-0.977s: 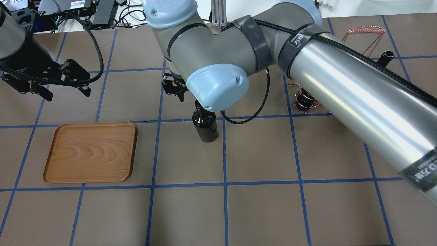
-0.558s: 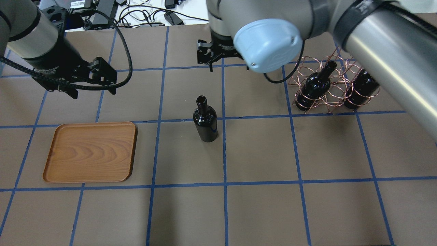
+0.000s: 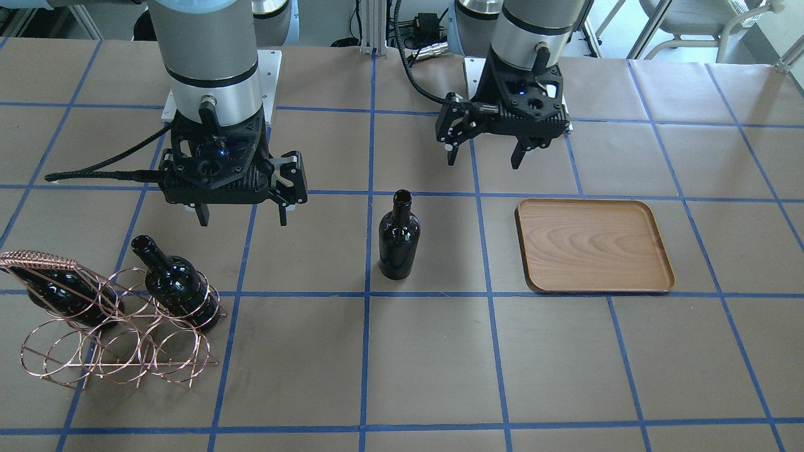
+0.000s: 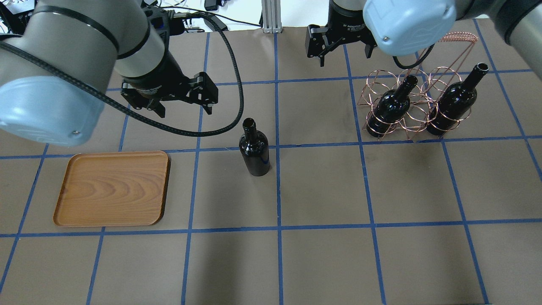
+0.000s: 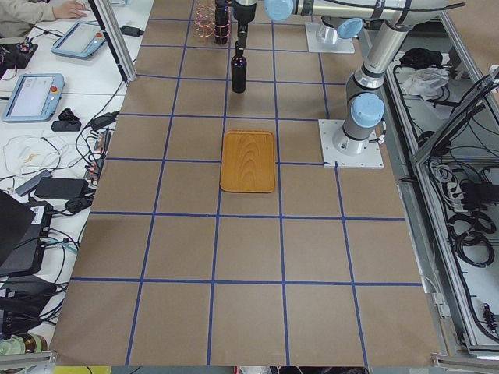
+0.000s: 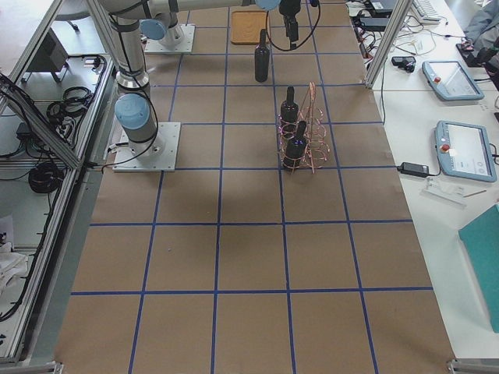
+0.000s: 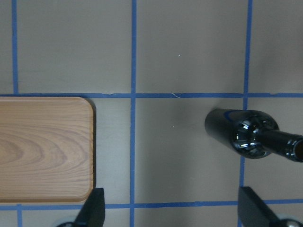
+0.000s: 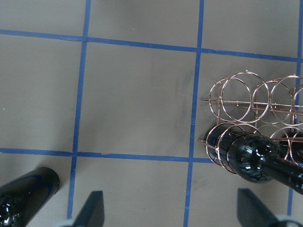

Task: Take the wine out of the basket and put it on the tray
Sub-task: 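Open the right gripper and withdraw it while the left gripper reaches over the bottle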

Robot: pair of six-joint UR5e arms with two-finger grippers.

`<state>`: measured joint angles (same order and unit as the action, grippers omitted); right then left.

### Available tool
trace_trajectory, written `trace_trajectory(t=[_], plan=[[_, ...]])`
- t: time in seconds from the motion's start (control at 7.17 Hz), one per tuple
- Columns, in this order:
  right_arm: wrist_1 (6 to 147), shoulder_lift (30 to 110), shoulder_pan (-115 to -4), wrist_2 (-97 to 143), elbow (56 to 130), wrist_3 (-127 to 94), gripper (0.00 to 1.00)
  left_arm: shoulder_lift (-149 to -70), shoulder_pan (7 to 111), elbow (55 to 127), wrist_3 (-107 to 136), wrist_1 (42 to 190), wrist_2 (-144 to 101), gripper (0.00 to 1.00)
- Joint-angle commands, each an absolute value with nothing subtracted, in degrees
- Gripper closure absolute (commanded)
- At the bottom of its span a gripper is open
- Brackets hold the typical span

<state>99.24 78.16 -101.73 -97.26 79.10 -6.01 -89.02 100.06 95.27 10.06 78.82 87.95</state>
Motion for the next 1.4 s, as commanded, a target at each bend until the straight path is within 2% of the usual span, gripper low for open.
trace_trajectory(t=[0.0,0.42,0.56,0.84,1.12,1.26], plan=[[99.1,78.2,-101.6,-97.6,79.3,-5.8,0.00,-93.0,104.6,95.4,14.4,74.0,87.9,0.00],[99.1,78.2,-101.6,-97.2,79.2,-5.7,0.00,-98.0,107.7,95.3,17.2,68.9,88.0,0.00],[99.1,78.4,-101.3,-97.5,79.2,-4.8,0.00,-99.2,107.9,95.3,16.8,68.0,87.9,0.06],[96.6,79.6,-99.9,-98.3,79.3,-3.2,0.00,-100.6,108.5,95.3,16.4,67.9,87.8,0.11],[93.7,82.2,-97.0,-97.5,79.3,-0.4,0.00,-101.6,108.9,95.4,16.3,68.1,87.8,0.33],[93.6,83.3,-95.6,-95.4,79.3,-0.1,0.00,-101.6,109.0,95.4,16.3,69.0,87.7,0.38]])
